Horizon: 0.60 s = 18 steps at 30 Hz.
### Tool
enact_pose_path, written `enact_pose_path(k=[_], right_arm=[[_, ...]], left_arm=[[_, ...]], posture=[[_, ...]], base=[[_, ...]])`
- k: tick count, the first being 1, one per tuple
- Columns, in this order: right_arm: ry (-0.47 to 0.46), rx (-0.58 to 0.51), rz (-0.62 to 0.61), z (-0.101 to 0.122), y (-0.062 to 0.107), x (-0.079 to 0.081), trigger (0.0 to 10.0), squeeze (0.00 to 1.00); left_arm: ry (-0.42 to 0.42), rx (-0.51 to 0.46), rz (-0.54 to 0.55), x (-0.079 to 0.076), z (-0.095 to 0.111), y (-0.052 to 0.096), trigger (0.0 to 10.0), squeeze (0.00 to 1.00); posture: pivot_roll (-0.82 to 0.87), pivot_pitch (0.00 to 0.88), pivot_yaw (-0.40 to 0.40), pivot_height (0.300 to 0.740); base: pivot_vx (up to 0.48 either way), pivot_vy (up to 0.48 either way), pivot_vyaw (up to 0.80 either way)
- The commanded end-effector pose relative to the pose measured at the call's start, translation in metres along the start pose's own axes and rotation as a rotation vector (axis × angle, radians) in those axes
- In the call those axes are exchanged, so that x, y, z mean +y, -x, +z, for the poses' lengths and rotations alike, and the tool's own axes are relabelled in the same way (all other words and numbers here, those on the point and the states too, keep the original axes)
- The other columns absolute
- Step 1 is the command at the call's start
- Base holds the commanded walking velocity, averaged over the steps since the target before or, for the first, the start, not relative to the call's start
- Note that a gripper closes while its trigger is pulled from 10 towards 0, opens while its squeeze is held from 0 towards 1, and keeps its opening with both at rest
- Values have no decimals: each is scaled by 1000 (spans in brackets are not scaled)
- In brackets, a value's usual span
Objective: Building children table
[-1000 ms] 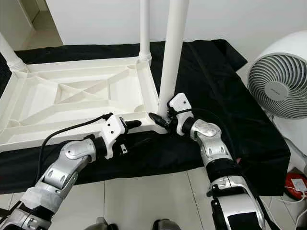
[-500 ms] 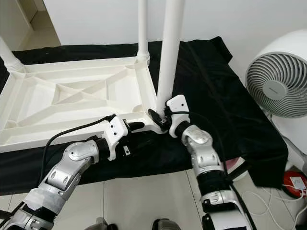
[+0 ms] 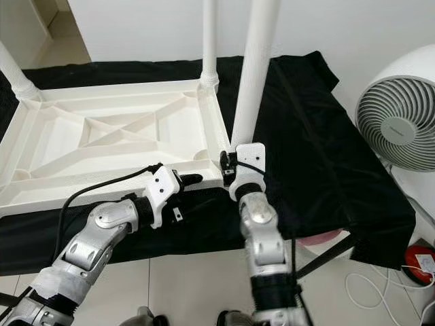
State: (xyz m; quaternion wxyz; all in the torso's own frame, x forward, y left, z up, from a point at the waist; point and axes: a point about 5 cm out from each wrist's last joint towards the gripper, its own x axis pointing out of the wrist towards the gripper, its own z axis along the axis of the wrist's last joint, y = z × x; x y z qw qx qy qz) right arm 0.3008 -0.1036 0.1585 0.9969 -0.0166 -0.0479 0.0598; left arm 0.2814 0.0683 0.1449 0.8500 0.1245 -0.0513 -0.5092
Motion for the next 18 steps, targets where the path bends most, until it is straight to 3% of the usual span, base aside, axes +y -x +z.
enact_pose_path(k=[1, 3, 4, 11, 12, 18], right_arm=[[-3, 45, -30, -5, 4, -5, 10000, 0], [-7, 57, -37, -5, 5, -6, 10000, 0], [-23, 63, -46, -3, 6, -7, 10000, 1000], [-26, 51, -35, 3, 4, -12, 10000, 1000], [-6, 62, 33, 3, -1, -22, 10000, 0], [20, 81, 151, 1, -7, -37, 10000, 0]], left_arm=[[8, 7, -37, -6, -3, 1, 10000, 0], [8, 7, -37, -7, -3, 1, 10000, 0], [9, 6, -36, -6, -3, 1, 10000, 0], [9, 3, -32, -7, -2, 0, 10000, 0], [8, 1, -34, -7, -2, -2, 10000, 0], [5, -3, -36, -7, -2, -4, 10000, 0]], posture=[[-136, 118, 36, 740], [-137, 117, 34, 740], [-137, 117, 34, 740], [-141, 106, 27, 740], [-144, 98, 24, 740], [-147, 92, 23, 740]], base=[[0, 0, 0], [0, 0, 0], [0, 0, 0], [0, 0, 0], [0, 0, 0], [0, 0, 0]])
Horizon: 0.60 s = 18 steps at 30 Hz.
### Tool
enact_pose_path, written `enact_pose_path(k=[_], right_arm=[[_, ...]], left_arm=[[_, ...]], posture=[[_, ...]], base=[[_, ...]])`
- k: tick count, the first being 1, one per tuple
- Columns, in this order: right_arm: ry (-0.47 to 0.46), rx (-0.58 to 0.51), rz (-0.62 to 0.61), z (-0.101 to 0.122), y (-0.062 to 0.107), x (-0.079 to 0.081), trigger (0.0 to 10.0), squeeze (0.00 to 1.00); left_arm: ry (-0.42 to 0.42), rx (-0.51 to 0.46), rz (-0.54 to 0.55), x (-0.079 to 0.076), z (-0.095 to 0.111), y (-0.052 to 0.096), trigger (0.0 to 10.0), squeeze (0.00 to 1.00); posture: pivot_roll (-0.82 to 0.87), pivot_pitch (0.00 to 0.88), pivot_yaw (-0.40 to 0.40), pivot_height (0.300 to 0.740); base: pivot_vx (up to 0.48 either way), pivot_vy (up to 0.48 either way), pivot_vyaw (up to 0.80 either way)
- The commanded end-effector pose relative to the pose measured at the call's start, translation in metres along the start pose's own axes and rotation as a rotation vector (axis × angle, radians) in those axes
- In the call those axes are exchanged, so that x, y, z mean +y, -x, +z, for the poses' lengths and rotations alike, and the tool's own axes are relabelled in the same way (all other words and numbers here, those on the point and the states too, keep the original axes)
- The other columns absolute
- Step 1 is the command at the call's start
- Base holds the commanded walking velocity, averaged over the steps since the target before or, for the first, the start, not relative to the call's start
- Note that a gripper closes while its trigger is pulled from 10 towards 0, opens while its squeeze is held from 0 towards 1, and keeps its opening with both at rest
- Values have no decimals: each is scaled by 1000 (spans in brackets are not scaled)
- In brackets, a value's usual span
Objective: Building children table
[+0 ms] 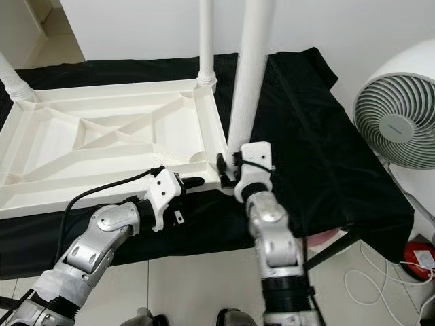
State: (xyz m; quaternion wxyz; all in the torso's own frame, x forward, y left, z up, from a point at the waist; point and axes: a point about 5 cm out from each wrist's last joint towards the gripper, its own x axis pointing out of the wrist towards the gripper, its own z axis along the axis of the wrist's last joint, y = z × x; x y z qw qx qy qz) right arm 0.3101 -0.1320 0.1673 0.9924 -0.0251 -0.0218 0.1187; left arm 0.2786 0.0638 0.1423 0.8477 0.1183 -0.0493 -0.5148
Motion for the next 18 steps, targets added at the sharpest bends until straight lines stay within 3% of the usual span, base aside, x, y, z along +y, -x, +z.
enact_pose_path(k=[1, 3, 8, 9, 12, 13, 18], right_arm=[[40, 33, 110, -8, -1, -10, 10000, 0], [40, 33, 110, -8, -1, -10, 10000, 0], [115, 26, 292, -6, -4, -12, 10000, 0], [141, 35, 390, -7, -8, -11, 10000, 0], [157, 44, 458, -7, -11, -10, 10000, 0], [186, 60, 584, -9, -18, -8, 10000, 0], [216, 69, 658, -11, -22, -6, 10000, 0]], left_arm=[[-11, 1, -25, -1, 0, -2, 10000, 0], [-11, 1, -25, -1, 0, -2, 10000, 0], [-14, -3, -27, 0, 1, -3, 10000, 0], [-17, -4, -28, 0, 2, -3, 10000, 0], [-19, -4, -29, 1, 2, -4, 10000, 0], [-26, -5, -22, 3, 3, -3, 10000, 0], [-27, -4, -10, 5, 3, -1, 10000, 0]], posture=[[-149, 85, 25, 740], [-149, 85, 25, 740], [-149, 85, 25, 740], [-147, 72, 31, 740], [-147, 72, 31, 740], [-131, 65, 25, 740], [-124, 68, 26, 740]], base=[[0, 0, 0], [0, 0, 0], [0, 0, 0], [0, 0, 0], [0, 0, 0], [0, 0, 0], [0, 0, 0]])
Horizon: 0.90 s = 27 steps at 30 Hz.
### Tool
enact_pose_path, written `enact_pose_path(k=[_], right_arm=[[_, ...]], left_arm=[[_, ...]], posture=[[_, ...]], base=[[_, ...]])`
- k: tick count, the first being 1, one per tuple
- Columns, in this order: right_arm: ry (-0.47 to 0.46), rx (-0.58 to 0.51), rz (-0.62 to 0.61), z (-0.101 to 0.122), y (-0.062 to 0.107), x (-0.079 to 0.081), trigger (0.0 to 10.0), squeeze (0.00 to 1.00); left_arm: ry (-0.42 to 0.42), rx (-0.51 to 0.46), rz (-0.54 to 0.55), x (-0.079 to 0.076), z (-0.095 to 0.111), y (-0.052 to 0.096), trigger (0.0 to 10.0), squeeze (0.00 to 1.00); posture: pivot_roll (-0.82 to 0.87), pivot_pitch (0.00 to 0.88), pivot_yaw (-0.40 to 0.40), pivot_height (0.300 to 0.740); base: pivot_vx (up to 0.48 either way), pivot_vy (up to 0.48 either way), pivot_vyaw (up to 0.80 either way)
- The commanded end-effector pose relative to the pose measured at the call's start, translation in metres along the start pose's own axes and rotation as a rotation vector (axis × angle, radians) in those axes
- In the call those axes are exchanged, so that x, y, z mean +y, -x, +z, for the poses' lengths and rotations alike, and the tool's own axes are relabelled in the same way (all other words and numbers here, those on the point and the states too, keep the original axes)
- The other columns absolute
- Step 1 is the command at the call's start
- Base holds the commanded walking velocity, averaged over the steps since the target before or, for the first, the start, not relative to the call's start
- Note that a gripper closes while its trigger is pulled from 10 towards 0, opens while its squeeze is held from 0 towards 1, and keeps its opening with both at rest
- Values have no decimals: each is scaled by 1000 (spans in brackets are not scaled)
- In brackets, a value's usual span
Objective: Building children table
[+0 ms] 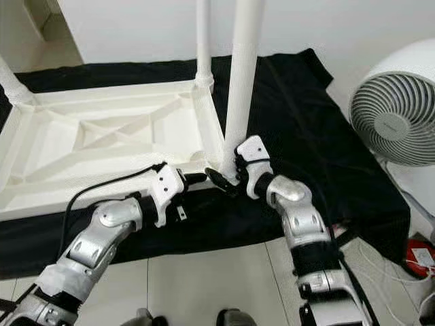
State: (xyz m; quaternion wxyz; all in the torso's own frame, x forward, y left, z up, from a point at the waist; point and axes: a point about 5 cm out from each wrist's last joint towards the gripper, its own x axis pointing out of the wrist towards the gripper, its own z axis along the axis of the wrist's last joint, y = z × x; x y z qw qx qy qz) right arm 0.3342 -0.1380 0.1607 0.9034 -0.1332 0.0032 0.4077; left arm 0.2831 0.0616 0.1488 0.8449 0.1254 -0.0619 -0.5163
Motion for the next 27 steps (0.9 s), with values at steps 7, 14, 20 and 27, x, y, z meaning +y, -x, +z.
enact_pose_path(k=[7, 14, 20, 27], right_arm=[[36, 43, 106, -7, -7, -3, 1412, 0], [28, 42, 105, -12, -4, -12, 0, 0], [-46, 0, 40, -12, -2, -14, 10000, 0], [-110, -23, -54, -9, -5, -10, 10000, 0]], left_arm=[[1, 8, 2, 1, -2, 4, 10000, 0], [2, 8, 5, 2, -1, 5, 10000, 0], [8, 6, 7, 1, -1, 5, 10000, 0], [11, 7, 7, 0, -2, 5, 10000, 0]], posture=[[-123, 74, 30, 740], [-120, 81, 32, 740], [-116, 99, 29, 740], [-124, 102, 28, 740]], base=[[0, 0, 0], [0, 0, 0], [0, 0, 0], [0, 0, 0]])
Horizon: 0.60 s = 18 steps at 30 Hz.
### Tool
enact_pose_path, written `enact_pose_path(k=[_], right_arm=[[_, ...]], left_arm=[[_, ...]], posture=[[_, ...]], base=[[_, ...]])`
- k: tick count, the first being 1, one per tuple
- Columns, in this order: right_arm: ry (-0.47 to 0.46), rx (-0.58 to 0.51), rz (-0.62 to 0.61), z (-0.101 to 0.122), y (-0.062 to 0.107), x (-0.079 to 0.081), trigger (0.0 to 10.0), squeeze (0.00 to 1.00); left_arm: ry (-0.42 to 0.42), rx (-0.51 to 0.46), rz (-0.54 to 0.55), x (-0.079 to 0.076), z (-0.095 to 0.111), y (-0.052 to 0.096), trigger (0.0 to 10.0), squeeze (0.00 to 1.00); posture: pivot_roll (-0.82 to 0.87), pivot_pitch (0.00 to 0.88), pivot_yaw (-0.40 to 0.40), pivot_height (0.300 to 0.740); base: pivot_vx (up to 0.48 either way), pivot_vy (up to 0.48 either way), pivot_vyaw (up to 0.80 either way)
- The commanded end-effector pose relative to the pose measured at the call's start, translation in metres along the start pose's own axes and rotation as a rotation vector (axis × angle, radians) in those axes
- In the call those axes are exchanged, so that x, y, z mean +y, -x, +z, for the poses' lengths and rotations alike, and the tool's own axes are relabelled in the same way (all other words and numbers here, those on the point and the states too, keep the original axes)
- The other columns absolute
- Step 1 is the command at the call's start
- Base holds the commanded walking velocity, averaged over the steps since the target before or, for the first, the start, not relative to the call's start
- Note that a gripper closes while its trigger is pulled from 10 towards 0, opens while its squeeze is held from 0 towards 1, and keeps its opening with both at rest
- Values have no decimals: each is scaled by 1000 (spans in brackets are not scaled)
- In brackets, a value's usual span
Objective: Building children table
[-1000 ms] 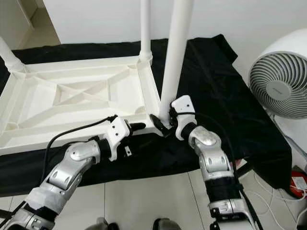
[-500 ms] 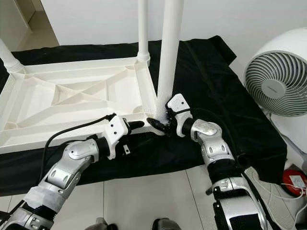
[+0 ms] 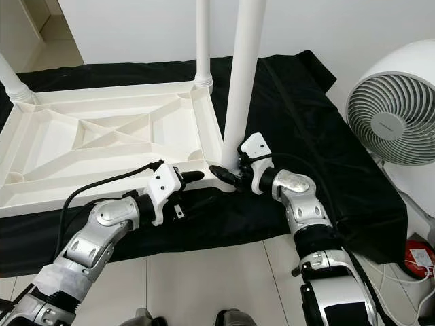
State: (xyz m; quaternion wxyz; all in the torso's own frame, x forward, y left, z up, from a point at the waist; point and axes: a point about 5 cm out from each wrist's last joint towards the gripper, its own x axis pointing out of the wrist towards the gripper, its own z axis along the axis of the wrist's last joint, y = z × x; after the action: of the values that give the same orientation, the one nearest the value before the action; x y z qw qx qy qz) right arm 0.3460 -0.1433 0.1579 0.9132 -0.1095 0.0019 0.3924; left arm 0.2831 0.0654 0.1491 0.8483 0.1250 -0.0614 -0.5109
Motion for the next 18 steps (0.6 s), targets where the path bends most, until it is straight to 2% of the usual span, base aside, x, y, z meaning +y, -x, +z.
enact_pose_path(k=[1, 2, 3, 4, 9, 11, 12, 13, 14, 15, 16, 17, 18], right_arm=[[-83, -11, -62, -3, -2, 4, 10000, 0], [-114, -19, -124, -3, -4, 12, 10000, 0], [-114, -19, -124, -3, -4, 12, 10000, 0], [-147, -25, -178, -4, -6, 19, 10000, 0], [-193, -19, -296, -4, -9, 27, 10000, 0], [-292, -48, -511, -4, -10, 35, 10000, 0], [-292, -48, -511, -4, -10, 35, 10000, 0], [-323, -55, -582, -3, -8, 37, 10000, 0], [-323, -55, -582, -3, -8, 37, 10000, 0], [-325, -64, -694, -2, -4, 39, 10000, 0], [-325, -64, -694, -2, -4, 39, 10000, 0], [-315, -65, -768, 0, -1, 43, 10000, 0], [-315, -65, -768, 0, -1, 43, 10000, 0]], left_arm=[[10, 5, -7, -3, -2, 1, 10000, 0], [11, 4, -9, -3, -2, 0, 10000, 0], [11, 4, -9, -3, -2, 0, 10000, 0], [11, 3, -10, -3, -2, -1, 10000, 0], [12, 1, -14, -3, -1, -2, 10000, 0], [13, 2, -19, -3, -1, -1, 10000, 0], [13, 2, -19, -3, -1, -1, 10000, 0], [13, 3, -20, -4, -1, -1, 10000, 0], [13, 3, -20, -4, -1, -1, 10000, 0], [14, 4, -22, -4, -2, -1, 10000, 0], [14, 4, -22, -4, -2, -1, 10000, 0], [15, 5, -23, -4, -2, -1, 10000, 0], [15, 5, -23, -4, -2, -1, 10000, 0]], posture=[[-130, 104, 27, 740], [-133, 105, 30, 740], [-133, 105, 30, 740], [-133, 105, 30, 740], [-138, 109, 34, 740], [-140, 112, 37, 740], [-140, 112, 37, 740], [-140, 115, 37, 740], [-140, 115, 37, 740], [-140, 115, 37, 740], [-140, 115, 37, 740], [-138, 117, 37, 740], [-138, 117, 37, 740]], base=[[0, 0, 0], [0, 0, 0], [0, 0, 0], [0, 0, 0], [0, 0, 0], [0, 0, 0], [0, 0, 0], [0, 0, 0], [0, 0, 0], [0, 0, 0], [0, 0, 0], [0, 0, 0], [0, 0, 0]])
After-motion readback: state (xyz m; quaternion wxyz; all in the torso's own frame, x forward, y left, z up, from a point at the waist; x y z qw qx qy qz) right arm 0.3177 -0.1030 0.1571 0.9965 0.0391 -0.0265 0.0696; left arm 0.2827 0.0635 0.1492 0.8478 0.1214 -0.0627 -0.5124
